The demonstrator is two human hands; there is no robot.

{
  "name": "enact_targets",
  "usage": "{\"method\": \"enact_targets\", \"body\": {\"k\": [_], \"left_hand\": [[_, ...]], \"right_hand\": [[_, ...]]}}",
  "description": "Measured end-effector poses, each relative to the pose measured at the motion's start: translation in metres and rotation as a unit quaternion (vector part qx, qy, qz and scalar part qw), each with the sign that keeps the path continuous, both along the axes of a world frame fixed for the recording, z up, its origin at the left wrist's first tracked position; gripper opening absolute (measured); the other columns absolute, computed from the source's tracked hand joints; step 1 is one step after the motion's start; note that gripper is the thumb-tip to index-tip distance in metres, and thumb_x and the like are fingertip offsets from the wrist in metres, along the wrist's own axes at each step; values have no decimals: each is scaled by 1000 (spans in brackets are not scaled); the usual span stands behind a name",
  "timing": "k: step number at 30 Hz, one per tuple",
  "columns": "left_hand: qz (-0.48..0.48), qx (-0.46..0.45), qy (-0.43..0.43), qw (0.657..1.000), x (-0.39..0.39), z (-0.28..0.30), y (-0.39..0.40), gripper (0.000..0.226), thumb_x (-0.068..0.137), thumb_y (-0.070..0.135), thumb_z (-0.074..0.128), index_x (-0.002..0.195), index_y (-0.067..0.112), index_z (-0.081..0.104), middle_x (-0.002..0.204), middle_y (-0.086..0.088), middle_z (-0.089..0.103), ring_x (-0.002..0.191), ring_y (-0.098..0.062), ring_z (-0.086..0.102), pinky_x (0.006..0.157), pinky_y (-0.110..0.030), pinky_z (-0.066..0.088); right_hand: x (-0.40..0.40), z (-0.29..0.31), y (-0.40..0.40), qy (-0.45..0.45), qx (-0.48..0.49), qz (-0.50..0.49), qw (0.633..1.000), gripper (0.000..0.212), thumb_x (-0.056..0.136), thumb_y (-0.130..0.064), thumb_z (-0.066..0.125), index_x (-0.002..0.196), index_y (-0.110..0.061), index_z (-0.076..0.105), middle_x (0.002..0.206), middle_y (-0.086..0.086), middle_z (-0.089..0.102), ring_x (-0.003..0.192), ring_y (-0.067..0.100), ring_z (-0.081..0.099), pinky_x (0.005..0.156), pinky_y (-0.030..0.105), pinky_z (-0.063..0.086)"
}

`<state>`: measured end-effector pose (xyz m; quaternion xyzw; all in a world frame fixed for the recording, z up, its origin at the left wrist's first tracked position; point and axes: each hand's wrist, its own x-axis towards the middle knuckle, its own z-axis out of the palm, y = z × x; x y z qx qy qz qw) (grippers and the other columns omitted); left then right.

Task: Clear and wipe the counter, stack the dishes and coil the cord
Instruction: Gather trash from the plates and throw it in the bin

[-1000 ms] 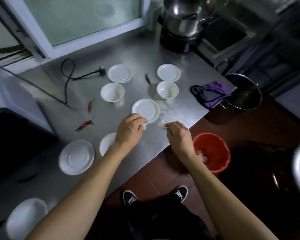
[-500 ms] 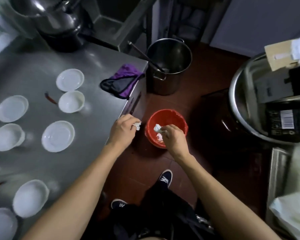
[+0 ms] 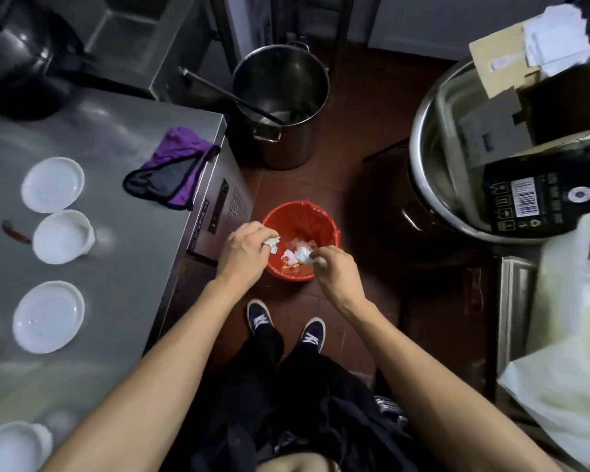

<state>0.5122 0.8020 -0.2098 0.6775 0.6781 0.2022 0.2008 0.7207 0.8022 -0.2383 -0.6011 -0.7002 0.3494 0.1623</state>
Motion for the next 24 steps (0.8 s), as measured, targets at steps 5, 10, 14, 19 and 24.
{"method": "enact_targets", "body": {"k": [5,10,14,19,24], "left_hand": [[27,-25,-39,999,-11,-27,22,28,82,-4,64,102,12,75,97,0,67,93,-21,61,83,-40,53],[40,-67,-73,994,-25,-57,48,31,81,-4,61,103,13,75,100,2,67,96,-21,60,84,-39,52],[49,-91,-84,991,-33,-83,71,33,79,-5,60,101,15,76,100,3,68,94,-22,61,81,-38,53],[65,-129,-91,985,-30,-133,93,32,80,-5,62,101,13,76,102,5,68,92,-16,64,83,-31,52],[90,-183,-88,975,-16,-204,102,33,81,-5,63,102,17,76,103,8,67,94,-14,64,86,-33,54]], "right_hand": [[-13,-5,18,-8,-30,-16,999,22,88,-10,60,103,-13,74,108,5,72,101,23,65,87,36,52],[-31,-18,42,-40,-59,-39,997,22,89,-11,58,104,-15,74,105,3,71,96,20,65,83,33,51],[-41,-42,60,-46,-88,-49,994,21,89,-11,58,103,-16,74,103,3,70,94,19,64,79,26,46],[-39,-96,79,-28,-139,-91,986,23,86,-7,61,103,-17,73,104,1,71,96,19,64,84,30,49],[-35,-166,98,-27,-179,-80,980,24,85,-3,60,104,-14,71,103,5,70,95,20,64,81,21,43]]}}
